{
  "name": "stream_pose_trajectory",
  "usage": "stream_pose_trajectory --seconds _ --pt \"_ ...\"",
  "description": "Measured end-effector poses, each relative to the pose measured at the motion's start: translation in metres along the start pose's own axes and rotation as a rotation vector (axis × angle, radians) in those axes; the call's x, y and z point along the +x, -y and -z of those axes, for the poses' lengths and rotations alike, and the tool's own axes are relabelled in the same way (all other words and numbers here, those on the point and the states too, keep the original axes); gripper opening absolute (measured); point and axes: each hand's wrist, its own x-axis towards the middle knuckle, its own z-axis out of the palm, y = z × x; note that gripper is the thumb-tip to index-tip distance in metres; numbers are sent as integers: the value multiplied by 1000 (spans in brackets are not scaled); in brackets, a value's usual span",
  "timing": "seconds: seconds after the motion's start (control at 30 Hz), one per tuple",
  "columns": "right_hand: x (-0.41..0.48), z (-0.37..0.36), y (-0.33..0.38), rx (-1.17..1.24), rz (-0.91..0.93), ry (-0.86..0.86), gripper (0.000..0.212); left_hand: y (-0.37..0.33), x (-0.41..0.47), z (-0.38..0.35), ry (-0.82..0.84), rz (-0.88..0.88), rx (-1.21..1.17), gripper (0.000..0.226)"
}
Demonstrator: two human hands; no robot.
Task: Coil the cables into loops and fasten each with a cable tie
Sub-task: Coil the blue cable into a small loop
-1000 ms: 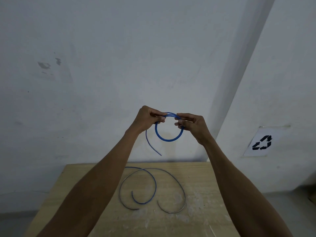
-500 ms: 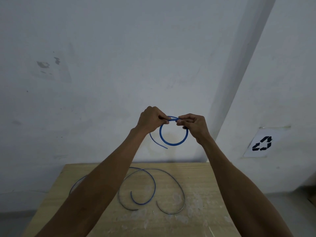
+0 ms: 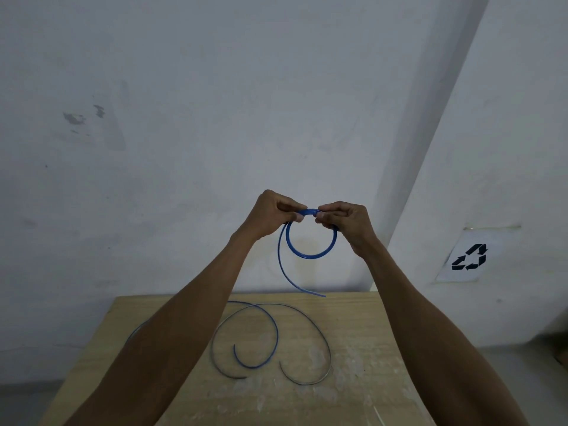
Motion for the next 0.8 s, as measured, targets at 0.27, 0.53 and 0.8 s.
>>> stream_pose_trajectory --seconds 0.27,0.53,0.8 --pt "-2 4 -12 3 -80 -150 33 9 0 3 -226 134 -202 30" --pt "-18 5 -60 -215 -523 -481 30 24 4 10 -566 221 -335 30" --pt "-32 -20 -48 525 -870 -140 37 23 3 -5 -595 229 -382 31"
